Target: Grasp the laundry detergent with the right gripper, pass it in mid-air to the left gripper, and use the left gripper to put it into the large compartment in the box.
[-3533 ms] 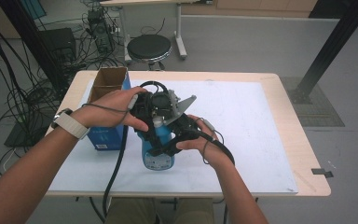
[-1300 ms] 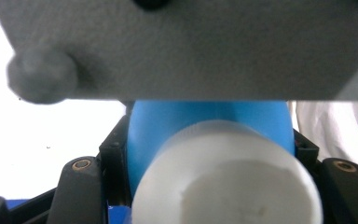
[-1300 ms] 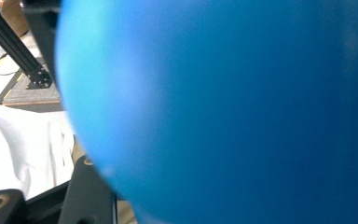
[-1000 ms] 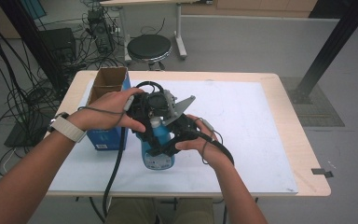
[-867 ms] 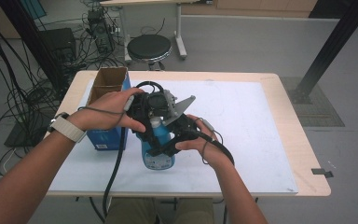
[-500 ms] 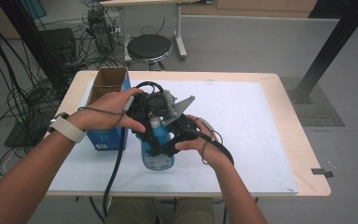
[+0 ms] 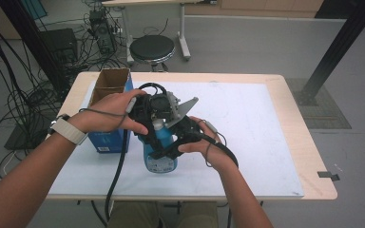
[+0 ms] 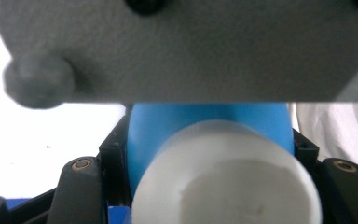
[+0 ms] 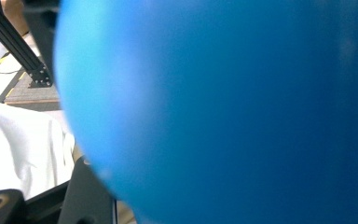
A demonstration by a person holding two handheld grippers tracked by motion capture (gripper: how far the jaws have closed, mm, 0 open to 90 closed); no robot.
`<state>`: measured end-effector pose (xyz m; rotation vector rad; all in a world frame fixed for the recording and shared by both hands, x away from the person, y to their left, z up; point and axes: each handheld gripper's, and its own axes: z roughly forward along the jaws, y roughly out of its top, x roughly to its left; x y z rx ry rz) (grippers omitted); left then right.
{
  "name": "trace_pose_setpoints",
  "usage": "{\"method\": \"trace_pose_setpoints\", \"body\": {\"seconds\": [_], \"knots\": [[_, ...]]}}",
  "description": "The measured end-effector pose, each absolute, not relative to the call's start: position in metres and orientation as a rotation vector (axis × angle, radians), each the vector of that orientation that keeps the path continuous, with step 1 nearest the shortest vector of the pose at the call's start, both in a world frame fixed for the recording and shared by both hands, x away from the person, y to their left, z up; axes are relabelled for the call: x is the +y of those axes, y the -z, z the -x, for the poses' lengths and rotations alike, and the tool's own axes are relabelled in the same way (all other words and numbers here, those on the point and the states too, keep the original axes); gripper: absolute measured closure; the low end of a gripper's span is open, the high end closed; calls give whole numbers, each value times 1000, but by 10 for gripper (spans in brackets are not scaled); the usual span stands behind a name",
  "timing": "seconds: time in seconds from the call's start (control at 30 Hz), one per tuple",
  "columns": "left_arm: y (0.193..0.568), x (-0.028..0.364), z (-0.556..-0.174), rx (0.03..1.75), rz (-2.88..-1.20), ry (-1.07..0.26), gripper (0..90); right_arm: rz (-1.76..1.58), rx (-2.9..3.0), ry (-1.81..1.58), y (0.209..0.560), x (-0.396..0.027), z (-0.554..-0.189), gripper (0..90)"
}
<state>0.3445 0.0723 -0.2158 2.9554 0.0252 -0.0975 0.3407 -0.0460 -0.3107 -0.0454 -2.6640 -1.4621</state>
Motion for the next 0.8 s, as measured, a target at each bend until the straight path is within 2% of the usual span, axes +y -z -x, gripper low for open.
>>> {"method": "trace_pose_setpoints", "body": {"seconds": [0.8], "knots": [[216, 70, -346, 26, -2959, 96, 374, 45, -2661, 1467, 311, -48, -343, 428]]}}
